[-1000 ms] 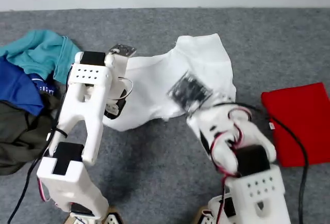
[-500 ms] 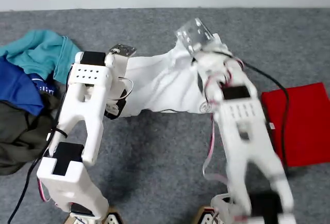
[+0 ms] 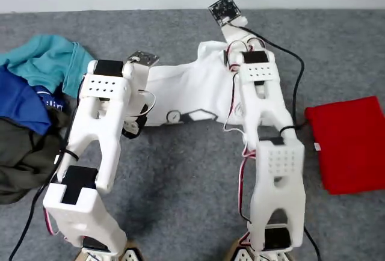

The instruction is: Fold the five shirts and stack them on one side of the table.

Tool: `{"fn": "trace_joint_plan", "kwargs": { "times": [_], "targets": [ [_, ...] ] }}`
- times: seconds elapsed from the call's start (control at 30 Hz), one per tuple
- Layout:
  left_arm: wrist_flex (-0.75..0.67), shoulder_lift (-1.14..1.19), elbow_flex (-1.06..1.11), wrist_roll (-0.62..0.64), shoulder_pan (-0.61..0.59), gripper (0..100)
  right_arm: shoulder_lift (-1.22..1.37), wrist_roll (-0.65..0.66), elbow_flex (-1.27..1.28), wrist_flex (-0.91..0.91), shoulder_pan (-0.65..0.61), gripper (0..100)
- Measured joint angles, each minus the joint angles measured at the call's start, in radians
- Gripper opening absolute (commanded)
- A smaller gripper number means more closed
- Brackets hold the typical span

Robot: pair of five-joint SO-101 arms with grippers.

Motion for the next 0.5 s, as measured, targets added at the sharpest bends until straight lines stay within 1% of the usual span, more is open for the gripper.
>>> {"fn": "trace_joint_plan", "kwargs": {
  "times": [0.1,0.3,0.37,0.5],
  "targets": [
    [-0.040,0.000,0.000,0.000,0.000,1,0.173,0.000,-0.256,0.049,0.009,0.9],
    [-0.222,0.002,0.000,0.000,0.000,1,0.451,0.000,-0.674,0.150,0.011,0.9],
    [-0.282,0.011,0.000,0.000,0.000,1,0.509,0.000,-0.766,0.176,0.011,0.9],
    [-0.391,0.120,0.000,0.000,0.000,1,0.526,0.000,-0.807,0.186,0.011,0.9]
  ]
}}
